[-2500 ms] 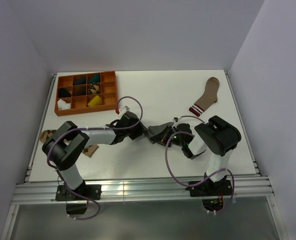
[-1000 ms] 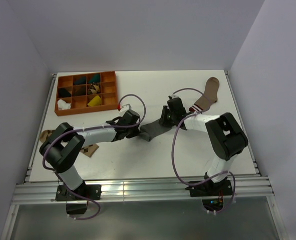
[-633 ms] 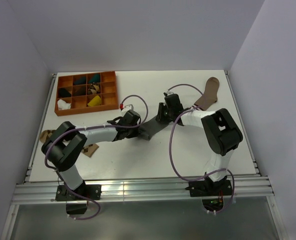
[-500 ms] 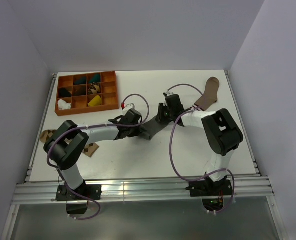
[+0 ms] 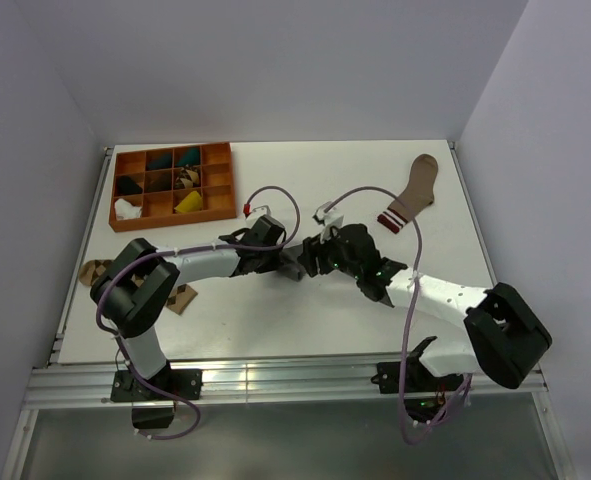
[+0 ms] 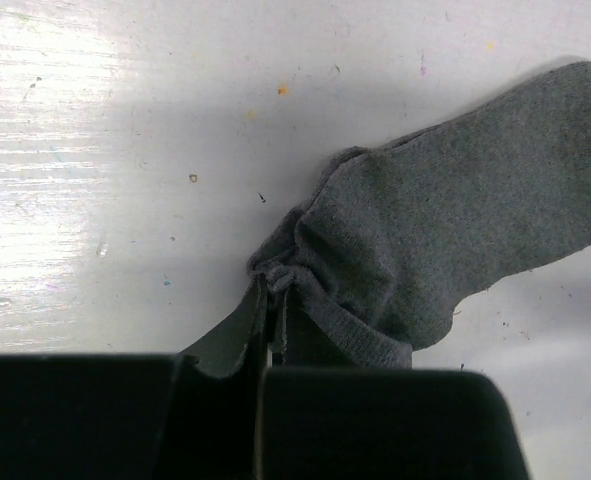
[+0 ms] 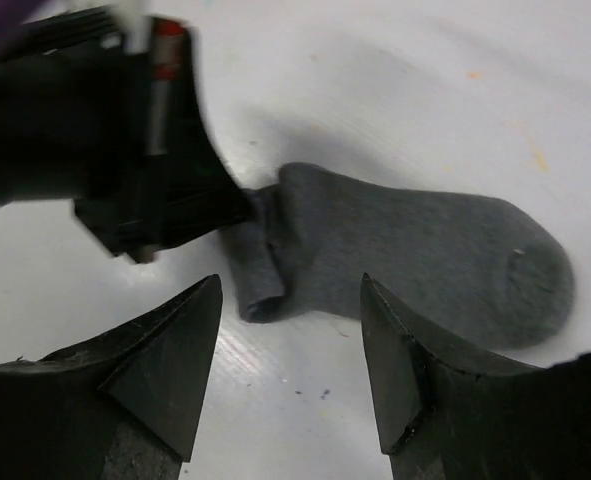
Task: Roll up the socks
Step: Roll the sock at the center of the board.
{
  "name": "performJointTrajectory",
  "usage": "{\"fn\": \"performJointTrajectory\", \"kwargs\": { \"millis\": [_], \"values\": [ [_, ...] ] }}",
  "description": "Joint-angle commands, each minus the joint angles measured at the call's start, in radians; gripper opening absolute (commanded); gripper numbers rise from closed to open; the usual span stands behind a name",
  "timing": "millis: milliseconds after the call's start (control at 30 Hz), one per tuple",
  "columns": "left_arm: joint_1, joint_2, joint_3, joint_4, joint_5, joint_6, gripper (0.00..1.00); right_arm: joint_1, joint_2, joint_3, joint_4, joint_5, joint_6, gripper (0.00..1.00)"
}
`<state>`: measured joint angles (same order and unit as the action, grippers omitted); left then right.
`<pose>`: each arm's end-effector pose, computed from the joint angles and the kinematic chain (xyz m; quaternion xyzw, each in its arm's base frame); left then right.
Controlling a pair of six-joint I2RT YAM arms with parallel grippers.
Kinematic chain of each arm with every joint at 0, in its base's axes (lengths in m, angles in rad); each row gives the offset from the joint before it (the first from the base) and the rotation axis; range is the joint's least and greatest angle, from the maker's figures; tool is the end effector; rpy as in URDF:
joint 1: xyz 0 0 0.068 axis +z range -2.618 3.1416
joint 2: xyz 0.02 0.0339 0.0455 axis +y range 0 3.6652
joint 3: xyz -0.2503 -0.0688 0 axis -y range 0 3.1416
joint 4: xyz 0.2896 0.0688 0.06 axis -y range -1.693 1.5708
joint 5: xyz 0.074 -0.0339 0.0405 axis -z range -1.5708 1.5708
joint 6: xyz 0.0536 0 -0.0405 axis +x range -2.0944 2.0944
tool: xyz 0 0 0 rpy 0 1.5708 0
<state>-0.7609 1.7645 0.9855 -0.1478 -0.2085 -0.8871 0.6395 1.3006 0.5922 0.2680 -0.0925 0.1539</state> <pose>0.2918 -0.2625 0.0972 -0.0924 0.9395 -0.1639 0.2862 0.2597 0.1993 0.1576 -0.2269 0.8129 0.2427 0.4784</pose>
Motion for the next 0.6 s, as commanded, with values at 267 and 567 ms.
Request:
{"fn": "performJointTrajectory", "kwargs": {
  "millis": [267,567],
  "values": [
    [-0.002,0.024,0.016,-0.072,0.012,-0.004,0.00,0.219,0.055,-0.046,0.166,0.142,-0.255,0.58],
    [-0.002,0.012,0.016,-0.076,0.026,-0.001,0.00,0.242,0.193,0.000,0.204,0.146,-0.277,0.58]
  ]
}}
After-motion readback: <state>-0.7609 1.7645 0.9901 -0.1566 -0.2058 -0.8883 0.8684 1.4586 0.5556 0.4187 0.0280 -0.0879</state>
